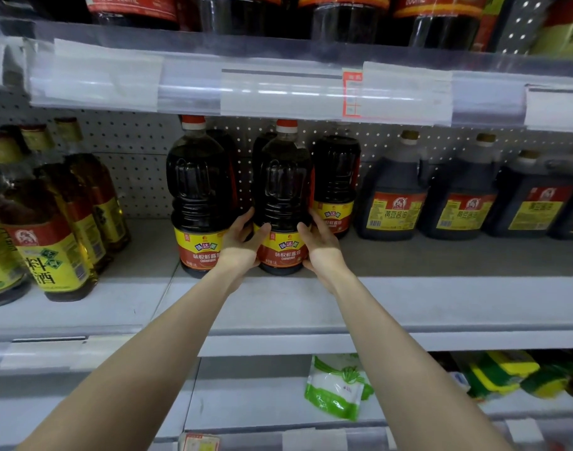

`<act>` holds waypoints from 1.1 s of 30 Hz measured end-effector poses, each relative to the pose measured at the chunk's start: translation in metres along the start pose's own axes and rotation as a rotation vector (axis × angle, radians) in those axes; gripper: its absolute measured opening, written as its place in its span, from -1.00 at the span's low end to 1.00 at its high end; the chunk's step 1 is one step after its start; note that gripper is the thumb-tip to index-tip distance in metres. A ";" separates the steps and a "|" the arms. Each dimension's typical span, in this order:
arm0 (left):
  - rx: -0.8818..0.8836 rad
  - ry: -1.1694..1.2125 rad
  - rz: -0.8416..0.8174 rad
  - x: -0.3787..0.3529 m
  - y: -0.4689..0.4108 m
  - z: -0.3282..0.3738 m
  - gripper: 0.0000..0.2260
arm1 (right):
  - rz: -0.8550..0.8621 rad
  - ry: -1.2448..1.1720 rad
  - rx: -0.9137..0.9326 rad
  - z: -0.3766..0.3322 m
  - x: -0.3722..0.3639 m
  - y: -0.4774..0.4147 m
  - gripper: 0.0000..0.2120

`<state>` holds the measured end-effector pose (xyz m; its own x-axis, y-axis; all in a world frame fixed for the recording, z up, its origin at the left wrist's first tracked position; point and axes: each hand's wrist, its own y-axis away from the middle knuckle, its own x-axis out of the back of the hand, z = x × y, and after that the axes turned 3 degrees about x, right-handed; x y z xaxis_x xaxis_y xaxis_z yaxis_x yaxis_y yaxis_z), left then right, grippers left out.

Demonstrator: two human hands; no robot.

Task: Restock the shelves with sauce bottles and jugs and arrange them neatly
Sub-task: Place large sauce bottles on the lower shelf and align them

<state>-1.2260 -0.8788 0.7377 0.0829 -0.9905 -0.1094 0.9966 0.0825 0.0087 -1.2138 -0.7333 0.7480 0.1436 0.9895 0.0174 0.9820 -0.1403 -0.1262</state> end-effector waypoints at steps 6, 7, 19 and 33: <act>0.008 -0.014 0.002 0.003 -0.004 -0.002 -0.53 | 0.019 -0.012 -0.018 0.001 -0.003 0.001 -0.55; 0.010 -0.009 -0.001 0.002 -0.005 -0.003 -0.53 | 0.014 -0.013 -0.015 0.001 -0.003 0.002 -0.54; -0.034 -0.155 0.017 -0.001 0.020 0.005 -0.47 | 0.063 0.012 -0.078 -0.005 0.020 0.017 -0.51; -0.001 -0.284 0.002 -0.094 0.164 -0.033 -0.53 | -0.062 0.181 -0.088 0.005 0.164 0.112 -0.60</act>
<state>-1.0702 -0.7683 0.7162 0.0819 -0.9815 0.1730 0.9964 0.0845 0.0074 -1.0808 -0.5861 0.7322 0.0945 0.9749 0.2018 0.9954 -0.0898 -0.0321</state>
